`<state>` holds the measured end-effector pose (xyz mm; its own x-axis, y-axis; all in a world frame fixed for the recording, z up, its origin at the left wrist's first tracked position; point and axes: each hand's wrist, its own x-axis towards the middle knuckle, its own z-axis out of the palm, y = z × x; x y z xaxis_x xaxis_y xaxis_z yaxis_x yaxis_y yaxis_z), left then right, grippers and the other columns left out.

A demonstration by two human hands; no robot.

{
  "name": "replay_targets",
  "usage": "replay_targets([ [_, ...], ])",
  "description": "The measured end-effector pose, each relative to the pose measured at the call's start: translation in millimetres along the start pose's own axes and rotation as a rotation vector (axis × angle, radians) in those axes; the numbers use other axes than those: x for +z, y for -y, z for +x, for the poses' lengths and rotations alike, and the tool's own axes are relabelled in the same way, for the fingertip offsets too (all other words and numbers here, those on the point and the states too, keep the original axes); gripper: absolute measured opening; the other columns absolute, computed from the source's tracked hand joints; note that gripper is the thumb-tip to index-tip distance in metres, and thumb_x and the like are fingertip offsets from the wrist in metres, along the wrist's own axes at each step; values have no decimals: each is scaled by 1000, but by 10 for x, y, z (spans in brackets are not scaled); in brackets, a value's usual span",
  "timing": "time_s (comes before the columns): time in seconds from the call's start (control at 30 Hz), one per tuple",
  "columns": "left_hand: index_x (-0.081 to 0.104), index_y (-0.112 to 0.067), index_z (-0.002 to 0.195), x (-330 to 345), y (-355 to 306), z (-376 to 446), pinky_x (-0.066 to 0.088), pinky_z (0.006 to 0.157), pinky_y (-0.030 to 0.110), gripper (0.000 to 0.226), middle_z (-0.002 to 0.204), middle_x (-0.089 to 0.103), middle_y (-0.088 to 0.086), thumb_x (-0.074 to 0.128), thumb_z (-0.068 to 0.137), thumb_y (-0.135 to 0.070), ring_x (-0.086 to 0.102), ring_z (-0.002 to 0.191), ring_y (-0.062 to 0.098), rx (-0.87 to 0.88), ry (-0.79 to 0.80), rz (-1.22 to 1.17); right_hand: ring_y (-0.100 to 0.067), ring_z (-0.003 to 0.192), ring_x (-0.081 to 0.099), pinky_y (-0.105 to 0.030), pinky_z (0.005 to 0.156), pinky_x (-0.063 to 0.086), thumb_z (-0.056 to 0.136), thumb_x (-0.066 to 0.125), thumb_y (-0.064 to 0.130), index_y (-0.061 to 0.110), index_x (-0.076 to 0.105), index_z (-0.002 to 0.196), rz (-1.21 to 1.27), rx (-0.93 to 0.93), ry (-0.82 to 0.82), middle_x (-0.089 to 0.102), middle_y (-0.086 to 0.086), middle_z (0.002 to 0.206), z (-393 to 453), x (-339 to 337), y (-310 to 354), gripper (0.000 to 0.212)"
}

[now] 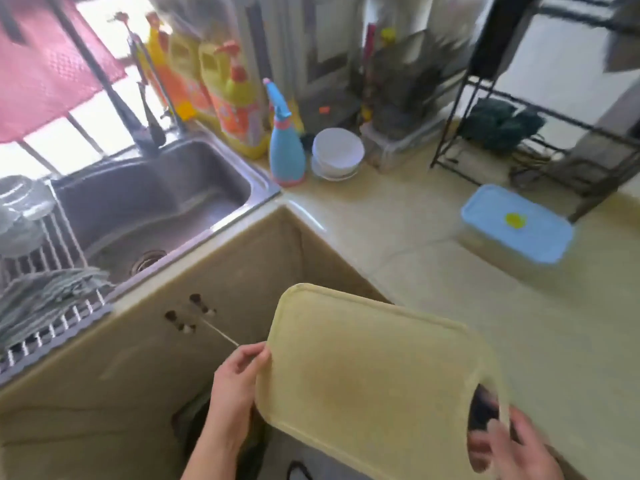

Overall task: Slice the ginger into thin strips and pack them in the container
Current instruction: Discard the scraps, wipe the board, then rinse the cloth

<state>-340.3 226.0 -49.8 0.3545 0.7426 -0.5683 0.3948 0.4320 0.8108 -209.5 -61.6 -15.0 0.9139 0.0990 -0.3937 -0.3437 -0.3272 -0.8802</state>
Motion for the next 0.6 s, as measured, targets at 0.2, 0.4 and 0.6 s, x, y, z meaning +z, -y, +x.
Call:
replay_targets([
  [0.2,77,-20,88,1441,-710,-498,52,63,13,15,83,77,-3,72,88,-6,69,71,1,297,234,297,-2,39,56,-9,44,41,80,71,24,30,70,109,-299,-61,-213,67,11,52,348,-1433,-62,29],
  [0.4,79,-21,95,2620,-540,-712,49,81,25,14,87,73,-11,69,89,-13,67,88,9,421,216,601,-30,74,68,-34,66,44,83,72,14,11,70,115,-477,88,-300,68,-9,71,768,-2210,-293,32],
  [0.6,75,-14,110,3104,-293,-836,44,87,28,23,106,70,-1,57,97,-13,62,104,22,618,161,803,-34,90,59,-37,83,45,85,67,8,7,66,118,-616,89,-262,41,4,69,1081,-2465,-378,33],
])
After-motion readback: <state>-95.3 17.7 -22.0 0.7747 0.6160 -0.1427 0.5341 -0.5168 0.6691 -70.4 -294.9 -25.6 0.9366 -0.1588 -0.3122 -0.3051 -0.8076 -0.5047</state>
